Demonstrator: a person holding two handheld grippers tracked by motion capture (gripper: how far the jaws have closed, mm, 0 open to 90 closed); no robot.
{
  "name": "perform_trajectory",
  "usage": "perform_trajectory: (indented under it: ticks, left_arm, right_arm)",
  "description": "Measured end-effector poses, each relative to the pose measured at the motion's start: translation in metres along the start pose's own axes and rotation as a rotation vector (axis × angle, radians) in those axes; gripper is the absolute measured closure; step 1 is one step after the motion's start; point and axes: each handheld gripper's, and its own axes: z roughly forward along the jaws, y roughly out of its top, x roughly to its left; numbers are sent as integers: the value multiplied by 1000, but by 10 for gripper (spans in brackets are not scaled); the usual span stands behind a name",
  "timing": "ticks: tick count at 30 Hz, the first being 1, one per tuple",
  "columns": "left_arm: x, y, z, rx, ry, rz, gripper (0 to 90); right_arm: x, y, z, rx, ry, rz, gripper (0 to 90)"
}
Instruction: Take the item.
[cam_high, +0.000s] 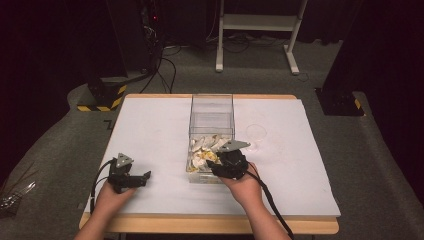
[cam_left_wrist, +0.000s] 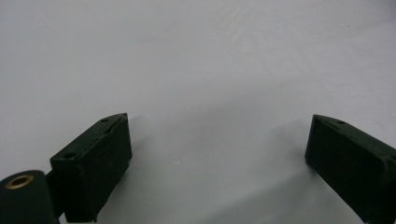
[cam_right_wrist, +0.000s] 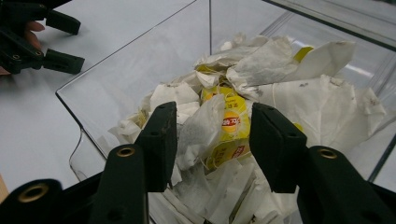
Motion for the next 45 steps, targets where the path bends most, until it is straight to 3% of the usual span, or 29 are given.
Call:
perform_trajectory:
  ticks: [18,26,32,39,43,45]
  left_arm:
    - [0,0,0,0,0,0,75]
    - [0,0,0,0,2,5,75]
    - [0,0,0,0,1,4,75]
    - [0,0,0,0,2,5,75]
    - [0,0,0,1,2,5,75]
    - [0,0,0,1,2,5,75]
  right_arm:
    - [2,6,4,88,-19,-81,687]
    - [1,11,6,134,12,-95,666]
    - [6,16,13,195,14,-143,686]
    - [5,15,17,221,29,-127,689]
    - [5,15,17,221,37,-129,825]
    - [5,14,17,217,38,-135,830]
